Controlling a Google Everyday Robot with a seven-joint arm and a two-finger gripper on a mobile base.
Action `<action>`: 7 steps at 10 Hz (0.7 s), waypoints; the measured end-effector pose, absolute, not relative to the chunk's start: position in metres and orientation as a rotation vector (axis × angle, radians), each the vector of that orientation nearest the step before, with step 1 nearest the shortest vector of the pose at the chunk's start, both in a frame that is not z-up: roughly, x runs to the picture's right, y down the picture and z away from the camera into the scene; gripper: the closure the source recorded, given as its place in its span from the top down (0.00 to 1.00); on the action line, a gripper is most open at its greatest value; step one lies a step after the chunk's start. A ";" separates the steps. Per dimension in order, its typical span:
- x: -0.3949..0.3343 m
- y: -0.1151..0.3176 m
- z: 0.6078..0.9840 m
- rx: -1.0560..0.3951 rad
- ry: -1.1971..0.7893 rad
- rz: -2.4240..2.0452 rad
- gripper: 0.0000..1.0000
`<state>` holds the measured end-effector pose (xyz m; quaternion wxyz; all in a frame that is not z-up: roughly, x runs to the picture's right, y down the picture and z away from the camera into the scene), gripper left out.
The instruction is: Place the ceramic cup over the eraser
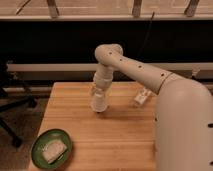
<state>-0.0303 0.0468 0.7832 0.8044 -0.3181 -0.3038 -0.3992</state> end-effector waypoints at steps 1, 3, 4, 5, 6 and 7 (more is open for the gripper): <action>-0.031 0.049 0.786 -0.682 -0.649 -0.853 0.80; -0.035 0.050 0.789 -0.682 -0.644 -0.858 0.80; -0.035 0.050 0.789 -0.680 -0.644 -0.859 0.76; -0.033 0.045 0.787 -0.671 -0.643 -0.860 0.67; -0.030 0.042 0.785 -0.669 -0.642 -0.860 0.60; -0.029 0.042 0.784 -0.671 -0.640 -0.860 0.58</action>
